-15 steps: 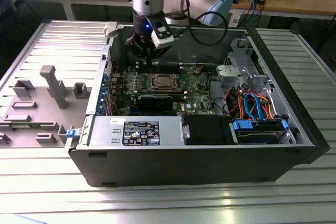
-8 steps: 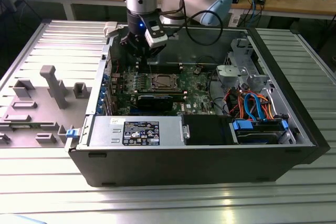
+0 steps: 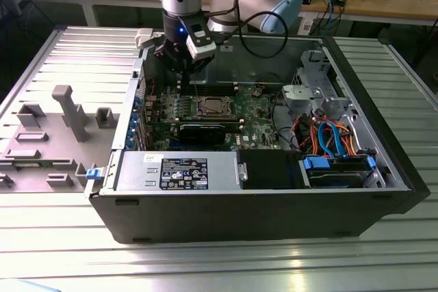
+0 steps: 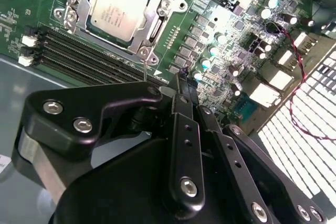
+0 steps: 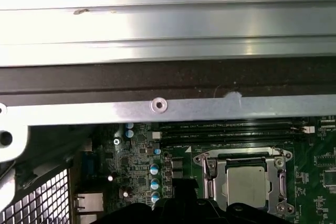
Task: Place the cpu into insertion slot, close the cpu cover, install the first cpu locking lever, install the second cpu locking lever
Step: 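Install the first cpu locking lever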
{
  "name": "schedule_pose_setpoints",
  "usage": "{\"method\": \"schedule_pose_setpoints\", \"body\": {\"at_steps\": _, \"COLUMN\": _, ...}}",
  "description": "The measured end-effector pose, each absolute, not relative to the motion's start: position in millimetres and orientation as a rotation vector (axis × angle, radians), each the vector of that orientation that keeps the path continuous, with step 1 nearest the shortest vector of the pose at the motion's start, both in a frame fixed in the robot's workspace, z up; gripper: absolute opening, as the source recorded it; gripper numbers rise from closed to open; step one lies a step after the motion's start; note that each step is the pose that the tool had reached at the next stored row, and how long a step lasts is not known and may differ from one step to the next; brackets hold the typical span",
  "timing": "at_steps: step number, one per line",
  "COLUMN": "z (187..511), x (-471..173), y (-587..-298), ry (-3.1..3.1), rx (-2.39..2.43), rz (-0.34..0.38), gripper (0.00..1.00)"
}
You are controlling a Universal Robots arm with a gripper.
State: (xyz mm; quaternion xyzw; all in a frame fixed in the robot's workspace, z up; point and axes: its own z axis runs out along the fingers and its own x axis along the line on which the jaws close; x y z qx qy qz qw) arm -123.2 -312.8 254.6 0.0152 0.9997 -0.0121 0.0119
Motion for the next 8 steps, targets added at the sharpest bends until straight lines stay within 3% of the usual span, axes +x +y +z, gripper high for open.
{"method": "schedule_pose_setpoints", "body": {"at_steps": 2, "z": 256.1, "x": -123.2, "y": -312.9, "ry": 3.117, "rx": 0.044, "rz": -0.025, "gripper": 0.11}}
{"method": "schedule_pose_setpoints", "body": {"at_steps": 5, "z": 256.4, "x": -123.2, "y": -312.9, "ry": 3.118, "rx": 0.04, "rz": 0.051, "gripper": 0.11}}
{"method": "schedule_pose_setpoints", "body": {"at_steps": 8, "z": 256.5, "x": -123.2, "y": -312.8, "ry": 3.118, "rx": 0.034, "rz": 0.052, "gripper": 0.11}}
